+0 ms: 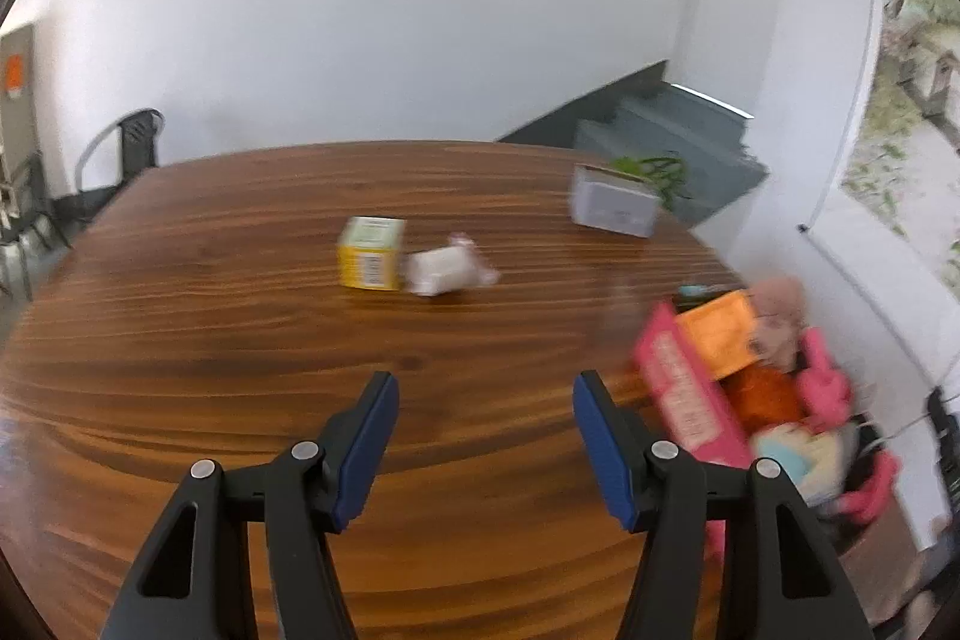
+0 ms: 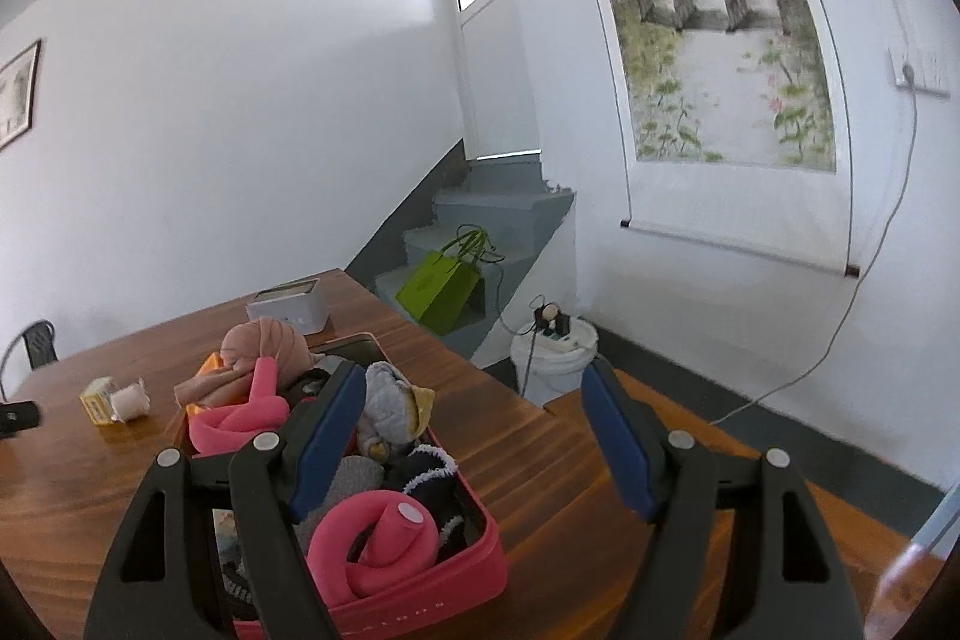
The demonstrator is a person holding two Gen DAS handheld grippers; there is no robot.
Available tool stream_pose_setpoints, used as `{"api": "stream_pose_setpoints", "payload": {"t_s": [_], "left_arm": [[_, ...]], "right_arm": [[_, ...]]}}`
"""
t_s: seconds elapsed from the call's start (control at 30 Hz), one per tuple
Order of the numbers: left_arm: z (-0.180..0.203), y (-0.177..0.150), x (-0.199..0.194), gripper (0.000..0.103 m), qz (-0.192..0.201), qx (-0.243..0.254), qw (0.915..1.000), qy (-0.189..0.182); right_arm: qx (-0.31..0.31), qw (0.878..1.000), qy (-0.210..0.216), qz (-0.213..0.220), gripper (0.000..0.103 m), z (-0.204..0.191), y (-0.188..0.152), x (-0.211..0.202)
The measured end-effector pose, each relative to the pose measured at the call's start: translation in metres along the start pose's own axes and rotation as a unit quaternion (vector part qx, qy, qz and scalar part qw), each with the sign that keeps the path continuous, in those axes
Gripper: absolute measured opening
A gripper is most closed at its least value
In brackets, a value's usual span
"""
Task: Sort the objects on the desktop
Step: 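Carry the pink knot over the pink box and open the left tool, then move the right tool to the white tape roll and close on it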
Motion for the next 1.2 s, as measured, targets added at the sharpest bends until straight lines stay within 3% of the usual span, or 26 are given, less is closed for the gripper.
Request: {"api": "stream_pose_setpoints", "payload": {"t_s": [0.03,0.07,0.37,0.6,0.87,1.0,1.2], "left_arm": [[-0.008,-0.001,-0.002,0.079,0.003,0.001,0.9999,0.009],[-0.015,-0.003,-0.005,0.084,0.008,-0.004,0.9999,0.011],[-0.074,-0.014,-0.015,0.084,0.015,-0.063,0.9974,0.030],[-0.121,-0.023,-0.026,0.084,0.018,-0.104,0.9931,0.051],[-0.156,-0.029,-0.035,0.084,0.020,-0.133,0.9889,0.064],[-0.163,-0.031,-0.036,0.084,0.017,-0.154,0.9863,0.057],[-0.168,-0.033,-0.035,0.084,0.016,-0.167,0.9838,0.063]], "right_arm": [[-0.002,1.000,0.006,0.001,0.078,-0.005,0.002,-0.003],[-0.003,1.000,0.011,0.003,0.078,-0.010,0.004,-0.006],[-0.021,0.998,0.063,0.010,0.081,-0.061,0.021,-0.033],[-0.060,0.985,0.148,-0.070,0.081,-0.164,-0.006,-0.008],[-0.104,0.951,0.242,-0.159,0.081,-0.280,-0.038,0.016],[-0.115,0.947,0.227,-0.195,0.081,-0.322,-0.058,0.053],[-0.183,0.945,0.196,-0.189,0.081,-0.369,-0.084,0.087]]}}
Point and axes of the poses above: each gripper's, at about its wrist camera, not at the fingertips, and x roughly the way its jaws point, z to its right, y to its top, the point moved 7 cm from there along x, roughly the way its jaws point, and after that the axes turned 6 degrees about -y, right-handed, at the moved point
